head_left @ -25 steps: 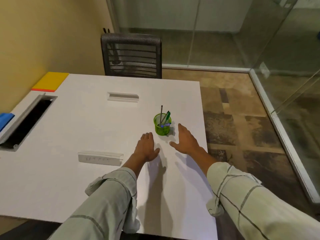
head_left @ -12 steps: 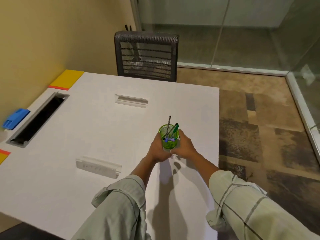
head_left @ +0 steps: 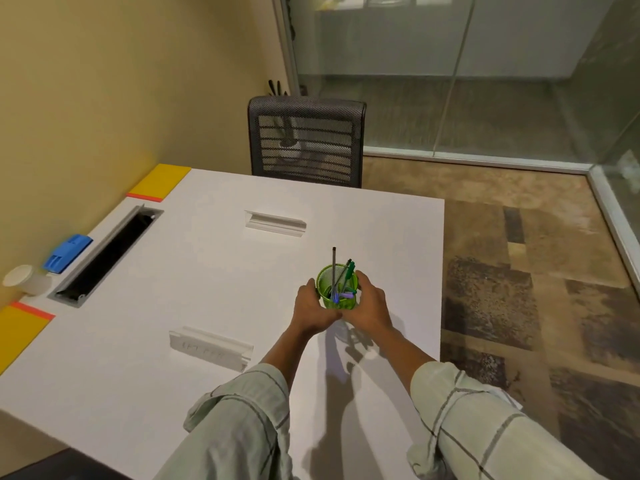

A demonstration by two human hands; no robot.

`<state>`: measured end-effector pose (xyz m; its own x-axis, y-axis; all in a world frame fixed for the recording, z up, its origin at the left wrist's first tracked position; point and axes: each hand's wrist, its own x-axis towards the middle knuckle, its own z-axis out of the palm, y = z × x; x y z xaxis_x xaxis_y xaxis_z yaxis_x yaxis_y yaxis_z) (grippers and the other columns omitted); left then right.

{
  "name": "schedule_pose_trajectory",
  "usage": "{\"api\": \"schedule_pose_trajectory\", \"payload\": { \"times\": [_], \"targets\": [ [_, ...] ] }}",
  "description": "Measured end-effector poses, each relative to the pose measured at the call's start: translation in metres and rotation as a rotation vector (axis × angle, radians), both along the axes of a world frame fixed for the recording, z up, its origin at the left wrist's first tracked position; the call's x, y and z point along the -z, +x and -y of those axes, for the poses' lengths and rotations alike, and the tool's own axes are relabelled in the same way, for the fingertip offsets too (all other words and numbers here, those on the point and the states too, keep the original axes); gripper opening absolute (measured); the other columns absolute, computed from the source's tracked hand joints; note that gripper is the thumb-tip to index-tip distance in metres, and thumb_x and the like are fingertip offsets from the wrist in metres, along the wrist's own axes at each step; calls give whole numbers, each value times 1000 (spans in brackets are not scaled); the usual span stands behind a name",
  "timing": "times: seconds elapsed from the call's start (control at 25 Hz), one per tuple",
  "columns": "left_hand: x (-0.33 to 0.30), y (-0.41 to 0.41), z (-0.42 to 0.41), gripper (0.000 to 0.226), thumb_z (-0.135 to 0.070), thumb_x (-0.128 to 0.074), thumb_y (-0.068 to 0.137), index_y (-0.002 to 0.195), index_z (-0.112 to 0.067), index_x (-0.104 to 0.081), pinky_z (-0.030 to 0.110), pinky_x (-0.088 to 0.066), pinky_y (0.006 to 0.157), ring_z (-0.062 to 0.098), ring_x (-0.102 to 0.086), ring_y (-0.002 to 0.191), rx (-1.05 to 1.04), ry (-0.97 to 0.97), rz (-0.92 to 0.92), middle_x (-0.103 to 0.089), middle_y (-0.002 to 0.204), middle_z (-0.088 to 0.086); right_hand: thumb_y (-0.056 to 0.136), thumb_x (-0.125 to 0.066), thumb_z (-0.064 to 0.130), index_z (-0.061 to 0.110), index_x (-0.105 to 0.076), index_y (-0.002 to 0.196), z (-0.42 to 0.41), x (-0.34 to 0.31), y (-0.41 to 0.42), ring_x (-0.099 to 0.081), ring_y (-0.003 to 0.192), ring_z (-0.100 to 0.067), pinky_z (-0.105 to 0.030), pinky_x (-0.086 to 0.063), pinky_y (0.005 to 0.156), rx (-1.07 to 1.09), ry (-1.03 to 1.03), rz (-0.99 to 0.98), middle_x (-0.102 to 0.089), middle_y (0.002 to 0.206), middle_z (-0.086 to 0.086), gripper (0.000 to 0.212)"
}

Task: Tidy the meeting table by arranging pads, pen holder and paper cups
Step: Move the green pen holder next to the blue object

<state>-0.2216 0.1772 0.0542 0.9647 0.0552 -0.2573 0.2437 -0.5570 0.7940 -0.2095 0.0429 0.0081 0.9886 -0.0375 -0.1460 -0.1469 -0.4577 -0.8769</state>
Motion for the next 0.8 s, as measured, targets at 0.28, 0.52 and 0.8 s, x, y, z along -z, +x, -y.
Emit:
{"api": "schedule_pose_trajectory", "payload": {
  "times": [0.28, 0.52, 0.8],
  "targets": [
    [-53, -13, -42, 59, -32, -68, 51, 102, -2, -63, 44, -57, 73, 29, -69, 87, -18, 39, 31, -71, 95, 16, 48, -89, 32, 26, -58, 102, -40, -53, 0, -66, 79, -10, -31, -61, 69, -48, -40, 150, -68, 88, 11, 62],
    [-92, -33, -111, 63, -13, -67, 52, 112, -2, -53, 44, -55, 72, 21, -56, 76, -161, -60, 25, -59, 83, 4, 47, -91, 46, 23, -60, 97, -102, -96, -9, -66, 78, -10, -32, -59, 70, -108, -38, 300, -69, 87, 10, 63],
    [-113, -64, -234, 54, 3, -76, 69, 114, -4, -47, 40, -54, 78, 23, -55, 101, -193, -84, 98, -55, 115, 11, 49, -90, 50, 25, -63, 102, -213, -130, -42, -66, 78, -6, -26, -59, 71, -168, -48, 441, -70, 89, 13, 64]
  ]
}}
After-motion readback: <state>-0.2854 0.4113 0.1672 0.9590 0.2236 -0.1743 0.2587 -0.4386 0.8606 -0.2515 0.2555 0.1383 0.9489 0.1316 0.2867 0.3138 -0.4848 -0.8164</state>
